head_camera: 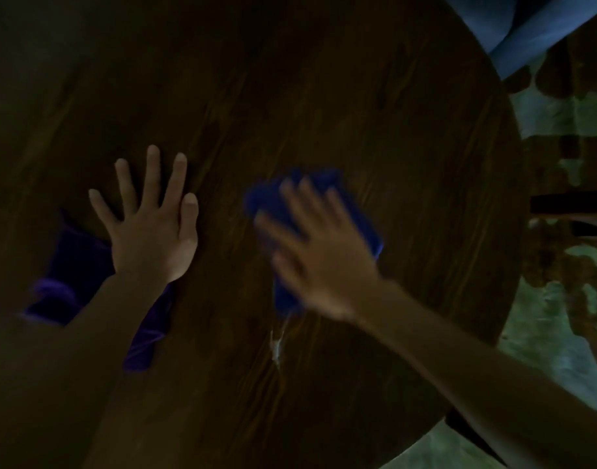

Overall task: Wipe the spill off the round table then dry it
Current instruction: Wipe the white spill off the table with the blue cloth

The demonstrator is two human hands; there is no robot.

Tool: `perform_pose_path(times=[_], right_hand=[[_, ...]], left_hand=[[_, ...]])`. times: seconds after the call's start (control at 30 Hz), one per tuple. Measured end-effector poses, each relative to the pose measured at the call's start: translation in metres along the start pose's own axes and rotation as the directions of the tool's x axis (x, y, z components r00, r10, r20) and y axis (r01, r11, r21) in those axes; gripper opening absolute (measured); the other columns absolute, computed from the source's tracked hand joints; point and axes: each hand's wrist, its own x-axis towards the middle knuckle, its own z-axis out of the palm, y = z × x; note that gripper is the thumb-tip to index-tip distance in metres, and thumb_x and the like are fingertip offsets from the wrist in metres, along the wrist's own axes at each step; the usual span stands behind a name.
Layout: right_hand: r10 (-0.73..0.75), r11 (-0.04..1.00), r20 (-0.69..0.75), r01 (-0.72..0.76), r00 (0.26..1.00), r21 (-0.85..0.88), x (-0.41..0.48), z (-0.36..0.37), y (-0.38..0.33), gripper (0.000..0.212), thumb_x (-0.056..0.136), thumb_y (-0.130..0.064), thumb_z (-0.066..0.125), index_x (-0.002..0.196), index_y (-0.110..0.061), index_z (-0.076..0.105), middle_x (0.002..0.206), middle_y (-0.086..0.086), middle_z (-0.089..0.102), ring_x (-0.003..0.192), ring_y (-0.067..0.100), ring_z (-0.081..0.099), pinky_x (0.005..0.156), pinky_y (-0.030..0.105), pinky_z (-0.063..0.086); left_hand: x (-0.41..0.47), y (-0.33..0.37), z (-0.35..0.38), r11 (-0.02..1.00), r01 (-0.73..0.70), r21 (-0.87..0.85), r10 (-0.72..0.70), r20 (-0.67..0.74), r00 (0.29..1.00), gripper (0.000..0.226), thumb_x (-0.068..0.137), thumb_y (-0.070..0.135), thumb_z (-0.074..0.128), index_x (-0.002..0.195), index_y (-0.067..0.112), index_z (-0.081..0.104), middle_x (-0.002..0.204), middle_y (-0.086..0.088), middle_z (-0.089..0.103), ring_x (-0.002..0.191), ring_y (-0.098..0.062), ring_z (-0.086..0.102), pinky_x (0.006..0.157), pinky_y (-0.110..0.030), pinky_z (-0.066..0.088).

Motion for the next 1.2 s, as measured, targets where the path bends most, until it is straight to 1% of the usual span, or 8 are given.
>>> perform_pose_path(times=[0.17, 0.27, 0.43, 0.57, 0.73, 0.87, 1.03, 1.2], right_hand=[[-0.473, 0.879, 0.190, 0.475, 0.860, 0.037, -0.102, 0.009, -0.016, 0.061, 0.108, -0.057, 0.029, 0.165, -0.040, 0.017, 0.176, 0.006, 0.000, 0.162, 0.029, -0.003, 0.129, 0.049, -0.011], [-0.059, 0.996, 0.117, 0.066, 0.991, -0.057, -0.052, -0.006, 0.087, 0.059, 0.108, -0.054, 0.025, 0.164, -0.046, 0.010, 0.175, 0.010, 0.001, 0.161, 0.033, 0.002, 0.129, 0.058, 0.006], [0.495, 0.867, 0.044, -0.490, 0.868, -0.093, 0.037, -0.027, 0.136, 0.062, 0.109, -0.056, 0.020, 0.165, -0.042, -0.003, 0.175, 0.006, -0.012, 0.161, 0.033, -0.011, 0.128, 0.061, 0.004], [-0.002, 0.998, -0.014, 0.002, 1.000, -0.062, -0.014, 0.001, -0.004, 0.065, 0.106, -0.054, 0.029, 0.166, -0.035, 0.016, 0.174, 0.014, 0.009, 0.160, 0.039, 0.008, 0.128, 0.059, 0.003], [-0.415, 0.907, 0.218, 0.419, 0.883, 0.031, -0.159, 0.012, -0.014, 0.062, 0.106, -0.059, 0.031, 0.164, -0.042, 0.021, 0.175, 0.007, 0.005, 0.162, 0.031, 0.005, 0.130, 0.051, -0.001], [0.059, 0.994, 0.085, -0.051, 0.995, -0.093, -0.110, -0.028, 0.096, 0.063, 0.104, -0.064, 0.022, 0.164, -0.046, 0.014, 0.175, 0.013, 0.006, 0.160, 0.040, 0.008, 0.127, 0.063, 0.008], [0.693, 0.711, -0.113, -0.701, 0.712, -0.051, 0.016, -0.044, 0.086, 0.065, 0.102, -0.061, 0.012, 0.164, -0.043, 0.014, 0.175, 0.010, 0.005, 0.161, 0.035, 0.004, 0.124, 0.068, 0.005], [-0.155, 0.981, 0.176, 0.172, 0.972, -0.089, -0.082, 0.008, -0.037, 0.061, 0.107, -0.057, 0.028, 0.165, -0.043, 0.016, 0.176, 0.006, 0.005, 0.162, 0.034, 0.000, 0.126, 0.064, -0.001]], left_hand=[[0.002, 0.006, 0.000, 1.000, 0.012, 0.015, -0.012, -0.001, 1.000, 0.061, 0.102, 0.065, -0.004, 0.160, 0.047, -0.011, 0.173, 0.008, -0.012, 0.157, -0.029, -0.016, 0.119, -0.066, -0.011], [0.002, 0.004, 0.003, 1.000, 0.000, 0.025, 0.001, -0.024, 1.000, 0.061, 0.102, 0.065, -0.003, 0.161, 0.047, -0.008, 0.173, 0.007, -0.010, 0.158, -0.030, -0.014, 0.119, -0.065, -0.011], [0.001, 0.007, 0.002, 1.000, -0.005, 0.023, 0.007, -0.047, 0.999, 0.061, 0.104, 0.063, -0.001, 0.162, 0.044, -0.003, 0.174, 0.004, -0.005, 0.158, -0.032, -0.009, 0.119, -0.066, -0.009], [-0.001, 0.006, 0.000, 1.000, -0.005, 0.030, 0.006, -0.032, 0.999, 0.061, 0.104, 0.062, 0.001, 0.162, 0.043, -0.005, 0.174, 0.003, -0.008, 0.158, -0.032, -0.012, 0.120, -0.069, -0.006], [0.001, 0.008, -0.002, 1.000, -0.014, 0.025, 0.014, 0.006, 1.000, 0.062, 0.103, 0.064, -0.002, 0.161, 0.045, -0.007, 0.173, 0.005, -0.012, 0.157, -0.030, -0.015, 0.120, -0.069, -0.008], [0.003, 0.008, -0.007, 1.000, -0.023, -0.008, 0.024, 0.042, 0.999, 0.063, 0.103, 0.063, -0.001, 0.162, 0.043, -0.007, 0.173, 0.006, -0.012, 0.157, -0.031, -0.015, 0.120, -0.070, -0.007], [0.007, -0.002, -0.023, 0.997, -0.069, -0.030, 0.071, 0.092, 0.993, 0.061, 0.104, 0.063, 0.009, 0.162, 0.045, 0.001, 0.174, 0.005, -0.002, 0.158, -0.033, -0.003, 0.119, -0.071, 0.004], [0.017, -0.049, -0.051, 0.975, -0.182, -0.130, 0.185, 0.012, 0.983, 0.064, 0.103, 0.059, 0.022, 0.161, 0.033, 0.025, 0.171, -0.007, 0.020, 0.151, -0.039, 0.027, 0.112, -0.068, 0.027]])
